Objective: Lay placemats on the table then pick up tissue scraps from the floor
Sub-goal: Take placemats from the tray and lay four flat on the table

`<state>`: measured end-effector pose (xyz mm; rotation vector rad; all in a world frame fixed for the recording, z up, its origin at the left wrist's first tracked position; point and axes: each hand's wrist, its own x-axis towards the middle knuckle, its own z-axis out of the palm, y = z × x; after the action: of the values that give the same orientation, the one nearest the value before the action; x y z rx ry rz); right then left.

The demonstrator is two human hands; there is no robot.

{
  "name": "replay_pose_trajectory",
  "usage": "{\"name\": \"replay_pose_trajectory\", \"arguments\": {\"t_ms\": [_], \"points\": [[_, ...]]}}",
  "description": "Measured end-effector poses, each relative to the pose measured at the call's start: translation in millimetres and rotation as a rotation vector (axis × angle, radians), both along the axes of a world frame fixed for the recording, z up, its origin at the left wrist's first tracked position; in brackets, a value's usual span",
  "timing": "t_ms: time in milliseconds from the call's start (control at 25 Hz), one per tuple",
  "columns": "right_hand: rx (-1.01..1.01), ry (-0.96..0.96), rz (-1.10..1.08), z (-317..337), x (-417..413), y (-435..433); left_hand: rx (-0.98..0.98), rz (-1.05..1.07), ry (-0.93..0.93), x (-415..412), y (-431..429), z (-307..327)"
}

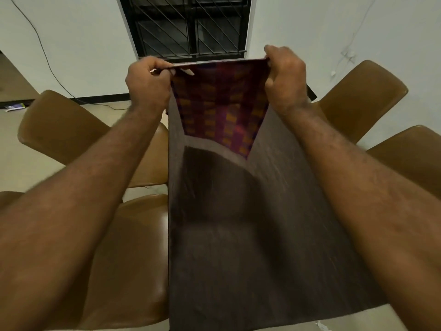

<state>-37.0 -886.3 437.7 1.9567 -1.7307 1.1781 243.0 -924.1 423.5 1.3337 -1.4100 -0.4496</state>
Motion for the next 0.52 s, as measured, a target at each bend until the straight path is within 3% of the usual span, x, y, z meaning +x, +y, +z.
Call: {"name": "replay_pose_trajectory", "arguments": {"t_ms": [240, 400, 520], "points": [[0.107, -0.09, 0.064, -129, -2, 115, 0.07, -0.152, -0.147, 23, 123, -105], [0.364, -0.154, 0.087, -224, -2, 198, 0.407, -0.19, -0.289, 27, 211, -215], [0.675, -0.175, 0.136, -268, -5, 249, 0.602, -0.274, -0.387, 31, 262, -274]]}}
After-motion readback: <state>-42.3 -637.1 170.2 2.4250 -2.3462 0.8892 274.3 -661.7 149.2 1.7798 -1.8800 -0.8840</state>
